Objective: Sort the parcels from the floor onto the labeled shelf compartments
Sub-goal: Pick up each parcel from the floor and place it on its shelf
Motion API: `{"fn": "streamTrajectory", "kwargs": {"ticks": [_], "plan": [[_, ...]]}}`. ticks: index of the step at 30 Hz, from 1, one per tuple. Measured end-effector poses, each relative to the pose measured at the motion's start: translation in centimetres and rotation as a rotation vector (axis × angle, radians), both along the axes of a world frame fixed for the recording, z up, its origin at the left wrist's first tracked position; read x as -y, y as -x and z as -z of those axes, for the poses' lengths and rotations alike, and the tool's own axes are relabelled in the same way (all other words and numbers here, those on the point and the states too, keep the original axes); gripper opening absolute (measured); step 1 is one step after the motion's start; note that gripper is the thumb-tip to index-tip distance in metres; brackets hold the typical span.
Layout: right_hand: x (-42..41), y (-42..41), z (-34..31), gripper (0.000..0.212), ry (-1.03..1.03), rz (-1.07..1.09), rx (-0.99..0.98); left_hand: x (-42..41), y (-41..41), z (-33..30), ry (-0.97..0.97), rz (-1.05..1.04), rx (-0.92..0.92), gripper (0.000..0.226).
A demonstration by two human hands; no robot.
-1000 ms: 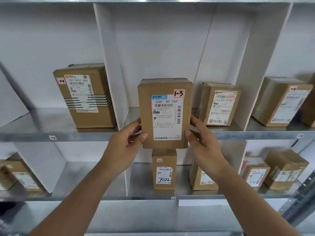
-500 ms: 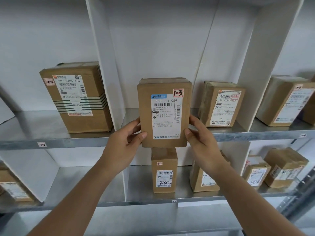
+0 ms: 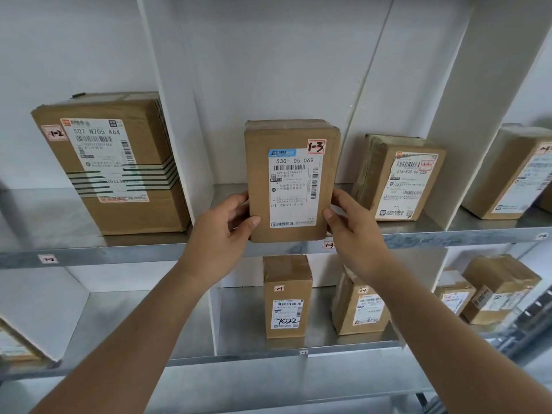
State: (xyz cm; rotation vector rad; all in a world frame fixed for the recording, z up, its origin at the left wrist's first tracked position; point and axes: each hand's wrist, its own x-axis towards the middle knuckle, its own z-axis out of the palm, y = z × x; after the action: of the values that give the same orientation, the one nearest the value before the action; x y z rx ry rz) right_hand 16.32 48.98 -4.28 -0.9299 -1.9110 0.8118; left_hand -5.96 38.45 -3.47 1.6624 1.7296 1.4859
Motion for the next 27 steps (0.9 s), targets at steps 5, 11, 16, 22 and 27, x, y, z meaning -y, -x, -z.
{"fn": "streamTrajectory", "kwargs": {"ticks": [5, 11, 16, 22, 27], "plan": [[-1.3, 0.9, 0.0, 0.040, 0.002, 0.010, 0.008, -1.5, 0.5, 0.0, 0.024, 0.000, 0.076, 0.042], [-2.5, 1.6, -0.3, 0.041, 0.028, 0.015, 0.057, -2.9, 1.0, -0.2, 0.023, -0.024, 0.081, 0.043], [-3.2, 1.7, -0.6, 0.042, 0.024, 0.017, 0.092, -3.6, 1.2, -0.2, 0.035, -0.038, 0.078, 0.042], [-3.8, 1.8, -0.4, 0.046, 0.064, 0.004, 0.077, -4.0, 1.2, 0.0, 0.037, -0.054, 0.080, 0.045], [-3.7, 1.7, -0.5, 0.053, 0.086, -0.008, 0.060, -4.1, 0.9, -0.1, 0.062, -0.095, 0.044, 0.052]]}}
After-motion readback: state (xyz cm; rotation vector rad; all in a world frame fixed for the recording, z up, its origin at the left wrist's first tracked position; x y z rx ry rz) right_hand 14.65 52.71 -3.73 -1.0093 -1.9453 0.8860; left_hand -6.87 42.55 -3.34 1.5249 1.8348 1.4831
